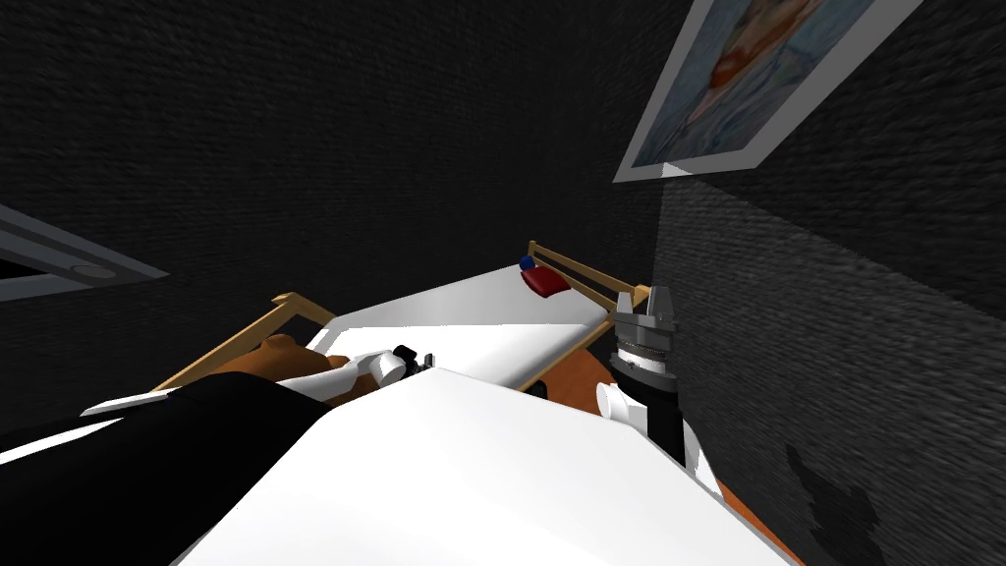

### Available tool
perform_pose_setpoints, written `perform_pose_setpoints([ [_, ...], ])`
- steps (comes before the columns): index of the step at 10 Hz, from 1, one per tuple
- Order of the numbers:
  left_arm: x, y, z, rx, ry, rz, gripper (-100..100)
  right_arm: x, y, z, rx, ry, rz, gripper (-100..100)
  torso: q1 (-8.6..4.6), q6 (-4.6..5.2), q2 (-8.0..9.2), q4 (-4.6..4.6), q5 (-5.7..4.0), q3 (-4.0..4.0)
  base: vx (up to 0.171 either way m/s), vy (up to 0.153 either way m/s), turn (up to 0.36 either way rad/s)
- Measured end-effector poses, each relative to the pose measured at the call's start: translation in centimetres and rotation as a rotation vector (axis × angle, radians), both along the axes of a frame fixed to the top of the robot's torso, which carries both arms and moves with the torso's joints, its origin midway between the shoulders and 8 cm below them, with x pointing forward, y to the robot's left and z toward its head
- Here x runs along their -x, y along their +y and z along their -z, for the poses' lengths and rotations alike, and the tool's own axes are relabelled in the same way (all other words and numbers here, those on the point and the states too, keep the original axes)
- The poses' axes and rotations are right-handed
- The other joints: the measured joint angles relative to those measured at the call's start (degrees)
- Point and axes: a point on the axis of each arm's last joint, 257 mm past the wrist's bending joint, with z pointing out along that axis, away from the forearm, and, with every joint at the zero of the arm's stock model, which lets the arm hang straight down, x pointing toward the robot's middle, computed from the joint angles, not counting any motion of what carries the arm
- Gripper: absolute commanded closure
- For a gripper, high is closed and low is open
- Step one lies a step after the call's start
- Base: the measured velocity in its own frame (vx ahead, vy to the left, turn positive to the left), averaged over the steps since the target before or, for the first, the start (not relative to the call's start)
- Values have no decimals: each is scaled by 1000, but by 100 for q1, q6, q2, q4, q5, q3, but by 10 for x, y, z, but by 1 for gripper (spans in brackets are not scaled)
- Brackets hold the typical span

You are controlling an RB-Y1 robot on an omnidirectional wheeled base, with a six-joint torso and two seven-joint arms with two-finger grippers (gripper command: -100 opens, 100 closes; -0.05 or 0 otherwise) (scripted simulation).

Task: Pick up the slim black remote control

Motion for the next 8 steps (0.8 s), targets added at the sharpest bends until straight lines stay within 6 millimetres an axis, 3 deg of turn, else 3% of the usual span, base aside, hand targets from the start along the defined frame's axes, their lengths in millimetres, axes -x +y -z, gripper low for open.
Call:
perform_pose_setpoints([
  [4,7,-9,18,4,-5,-18,-100,0,0,0,0,0,0,0,30,0,5,-1,27,2,-2,23,-32],
  [5,7,-9,19,4,-6,-18,100,0,0,0,0,0,0,0,44,0,1,-2,33,0,0,0,0],
  [8,8,-8,18,3,-5,-19,100,0,0,0,0,0,0,0,55,8,-8,-4,49,-7,-1,2,4],
])
